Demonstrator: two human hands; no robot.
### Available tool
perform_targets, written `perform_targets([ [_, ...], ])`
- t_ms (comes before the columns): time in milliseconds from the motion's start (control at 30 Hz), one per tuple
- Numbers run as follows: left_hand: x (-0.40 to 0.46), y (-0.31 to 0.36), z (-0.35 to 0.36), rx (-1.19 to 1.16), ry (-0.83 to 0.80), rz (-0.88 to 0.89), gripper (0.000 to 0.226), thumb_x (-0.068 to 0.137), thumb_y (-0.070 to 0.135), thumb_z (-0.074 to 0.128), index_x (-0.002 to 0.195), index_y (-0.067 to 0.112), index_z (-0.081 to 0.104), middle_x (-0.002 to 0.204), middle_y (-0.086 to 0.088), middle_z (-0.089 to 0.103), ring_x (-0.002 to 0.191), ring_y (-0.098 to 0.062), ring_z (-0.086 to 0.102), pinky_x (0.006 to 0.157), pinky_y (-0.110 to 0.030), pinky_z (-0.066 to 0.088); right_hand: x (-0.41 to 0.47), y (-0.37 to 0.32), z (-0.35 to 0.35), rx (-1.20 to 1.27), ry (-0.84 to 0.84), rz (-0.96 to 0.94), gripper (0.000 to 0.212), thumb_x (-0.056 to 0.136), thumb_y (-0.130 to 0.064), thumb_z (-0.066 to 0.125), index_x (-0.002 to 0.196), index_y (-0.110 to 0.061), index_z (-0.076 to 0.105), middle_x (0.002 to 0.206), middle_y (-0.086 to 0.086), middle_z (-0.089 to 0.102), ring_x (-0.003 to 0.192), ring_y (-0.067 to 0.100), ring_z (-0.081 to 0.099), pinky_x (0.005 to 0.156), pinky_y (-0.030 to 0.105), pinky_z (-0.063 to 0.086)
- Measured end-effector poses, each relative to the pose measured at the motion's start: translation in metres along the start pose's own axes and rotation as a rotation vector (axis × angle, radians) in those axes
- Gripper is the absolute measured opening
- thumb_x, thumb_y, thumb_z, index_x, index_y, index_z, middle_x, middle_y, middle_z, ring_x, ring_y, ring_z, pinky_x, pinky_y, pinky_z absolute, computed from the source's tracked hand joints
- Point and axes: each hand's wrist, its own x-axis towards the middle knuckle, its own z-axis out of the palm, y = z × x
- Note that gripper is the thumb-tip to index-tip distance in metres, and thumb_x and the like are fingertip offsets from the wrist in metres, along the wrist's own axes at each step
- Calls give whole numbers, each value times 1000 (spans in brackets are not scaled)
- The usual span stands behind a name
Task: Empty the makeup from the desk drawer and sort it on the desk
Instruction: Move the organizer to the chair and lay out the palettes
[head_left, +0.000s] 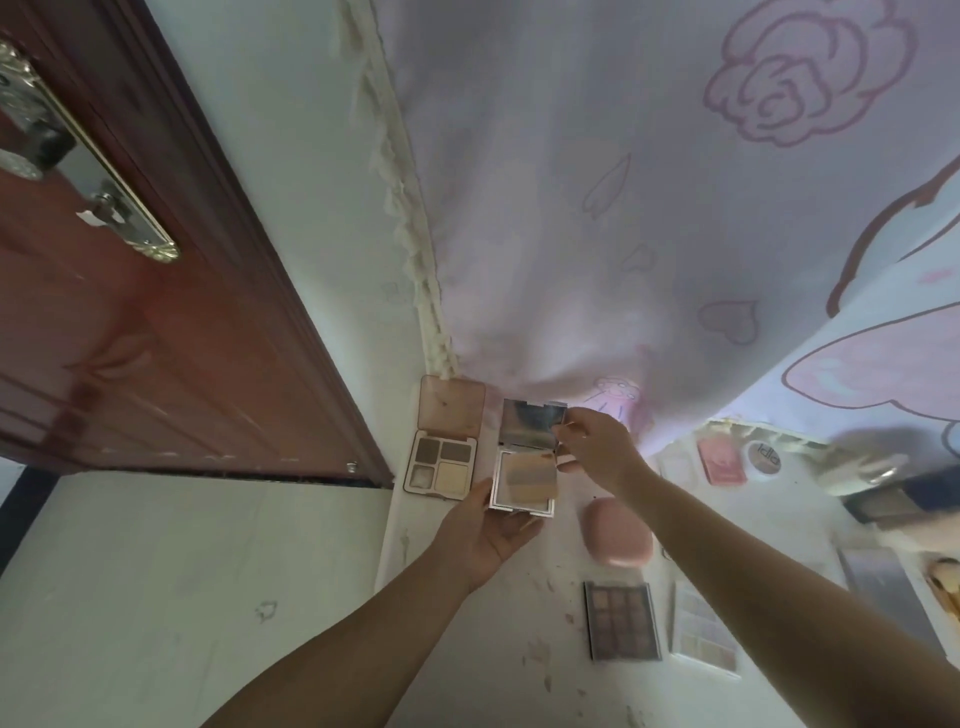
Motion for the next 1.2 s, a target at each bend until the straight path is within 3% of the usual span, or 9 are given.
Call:
perform_targets([
  [200, 11, 0, 7, -38, 215, 40, 14, 99, 10, 43, 98, -1, 51, 91, -24, 59, 80, -33, 58, 84, -42, 48, 29, 6, 12, -241, 76, -96, 12, 94, -12, 52, 93, -6, 62, 81, 11, 61, 74, 23, 62, 67, 22, 57],
  [300, 15, -1, 11, -84, 281, 44, 10, 99, 6, 41, 92, 1, 46, 84, -22, 54, 75, -32, 54, 78, -40, 49, 36, 8, 19, -276, 79, -100, 19, 94, -14, 51, 101, -2, 65, 83, 13, 65, 80, 29, 65, 78, 41, 56],
  [567, 15, 1, 19, -42, 301, 72, 15, 99, 5, 38, 87, 2, 46, 81, -20, 52, 70, -27, 52, 72, -38, 47, 31, 6, 19, -275, 55, -92, 26, 92, -18, 56, 114, -5, 61, 107, 13, 68, 99, 30, 64, 90, 43, 51],
  [633, 11, -2, 18, -8, 294, 67, 12, 100, 7, 39, 91, 3, 45, 81, -18, 51, 69, -26, 50, 71, -38, 47, 19, 6, 5, -293, 39, -82, 29, 91, -15, 57, 118, -5, 60, 115, 9, 66, 107, 26, 61, 95, 33, 46],
  [767, 10, -19, 22, 163, 240, 14, 13, 99, 8, 41, 98, 0, 51, 87, -16, 54, 77, -24, 53, 79, -37, 47, -21, 19, -37, -705, -181, -167, 27, 91, -21, 58, 117, -15, 59, 127, 4, 56, 116, 21, 53, 96, 25, 38],
  [867, 9, -42, 33, 357, 160, -44, 17, 100, 11, 40, 104, 3, 54, 107, -15, 56, 101, -25, 53, 95, -39, 41, -60, 45, -49, -1008, -324, -215, 50, 88, -30, 60, 134, -22, 44, 146, 3, 33, 132, 22, 37, 110, 34, 30],
  [967, 10, -57, 44, 481, 103, -24, 19, 99, 13, 39, 92, 12, 57, 97, -8, 60, 95, -19, 54, 92, -36, 40, -77, 68, -44, -1212, -312, -346, 66, 88, -40, 58, 144, -23, 27, 154, 2, 20, 144, 21, 18, 119, 44, 10],
  [1067, 9, -62, 46, 512, 83, 4, 21, 97, 12, 41, 88, 14, 60, 89, -5, 61, 89, -16, 55, 89, -35, 41, -75, 75, -41, -1156, -214, -473, 56, 88, -40, 55, 137, -22, 36, 142, 5, 36, 135, 26, 33, 114, 38, 19],
  [1200, 1, -51, 30, 412, 28, -1, 23, 98, 16, 44, 104, 4, 62, 103, -16, 63, 89, -24, 60, 86, -38, 47, -81, 66, -36, -922, -208, -519, 54, 80, -42, 61, 127, -24, 43, 128, 0, 46, 120, 20, 42, 96, 26, 37],
])
